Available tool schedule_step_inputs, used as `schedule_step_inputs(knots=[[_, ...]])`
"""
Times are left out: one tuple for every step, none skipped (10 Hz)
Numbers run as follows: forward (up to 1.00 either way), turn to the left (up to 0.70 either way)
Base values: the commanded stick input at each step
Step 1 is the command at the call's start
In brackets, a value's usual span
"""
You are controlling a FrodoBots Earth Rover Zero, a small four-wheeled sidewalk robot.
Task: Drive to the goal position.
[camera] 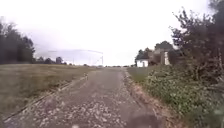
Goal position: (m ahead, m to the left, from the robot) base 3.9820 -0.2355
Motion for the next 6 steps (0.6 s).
schedule_step_inputs(knots=[[0.70,0.00],[0.70,0.00],[0.70,0.00],[0.70,0.00],[0.70,0.01],[0.70,0.01]])
